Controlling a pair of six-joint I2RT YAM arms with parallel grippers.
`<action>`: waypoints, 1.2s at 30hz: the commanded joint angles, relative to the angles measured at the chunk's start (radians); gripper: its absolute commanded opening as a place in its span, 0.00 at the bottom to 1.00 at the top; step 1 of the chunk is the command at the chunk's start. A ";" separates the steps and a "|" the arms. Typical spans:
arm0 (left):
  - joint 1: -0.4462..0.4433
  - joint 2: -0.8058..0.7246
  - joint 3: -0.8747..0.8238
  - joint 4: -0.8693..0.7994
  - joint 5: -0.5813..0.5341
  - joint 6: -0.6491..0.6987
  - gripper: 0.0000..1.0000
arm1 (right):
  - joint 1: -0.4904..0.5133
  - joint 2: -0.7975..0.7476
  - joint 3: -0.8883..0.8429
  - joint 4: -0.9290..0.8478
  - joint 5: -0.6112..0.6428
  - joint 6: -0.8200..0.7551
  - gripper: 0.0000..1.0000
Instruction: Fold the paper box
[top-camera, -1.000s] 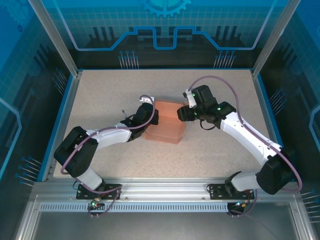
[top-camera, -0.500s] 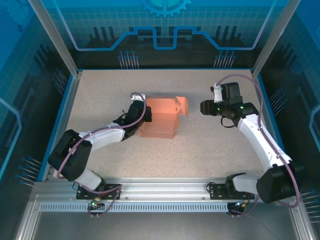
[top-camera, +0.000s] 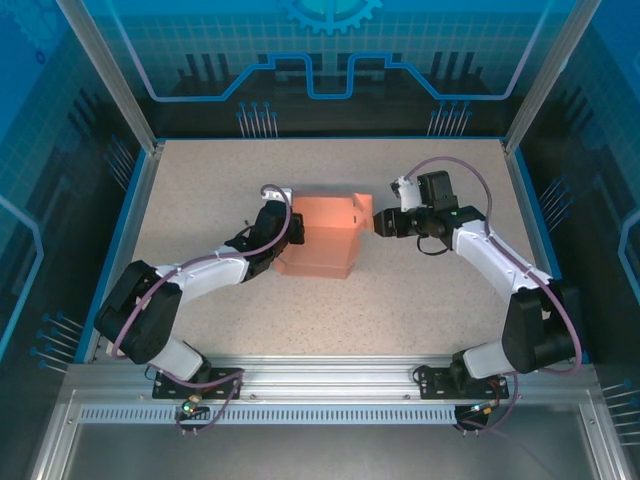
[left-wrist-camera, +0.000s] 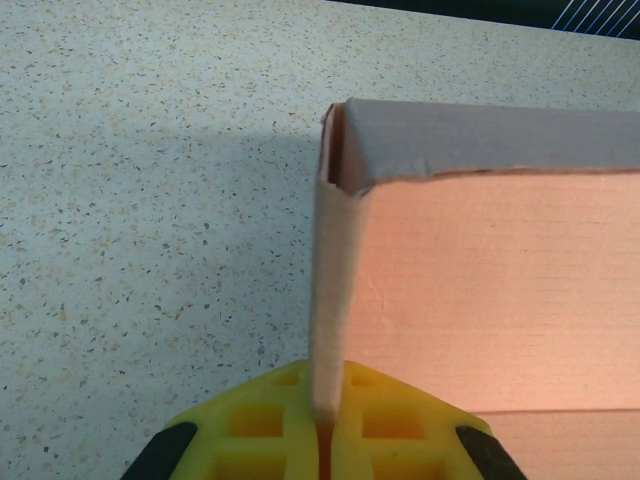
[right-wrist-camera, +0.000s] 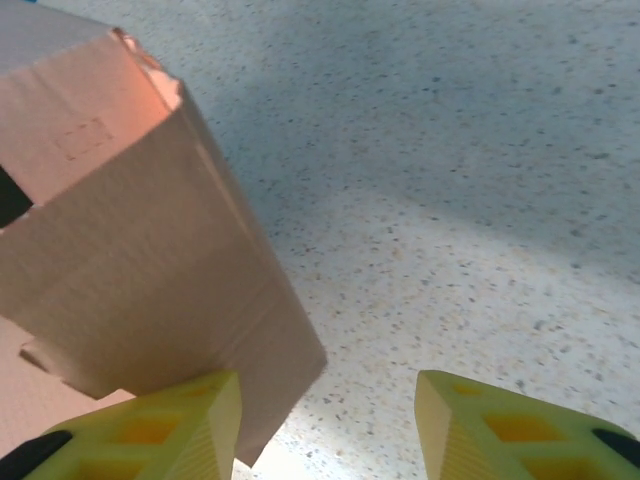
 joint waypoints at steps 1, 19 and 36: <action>-0.003 -0.025 0.001 -0.007 0.022 -0.025 0.01 | 0.023 0.014 0.006 0.046 -0.055 -0.009 0.50; -0.019 -0.011 0.012 -0.008 0.026 -0.020 0.01 | 0.079 0.064 0.045 0.067 -0.062 -0.026 0.51; -0.037 0.004 0.023 -0.007 0.026 -0.018 0.01 | 0.134 0.094 0.065 0.125 -0.099 -0.048 0.43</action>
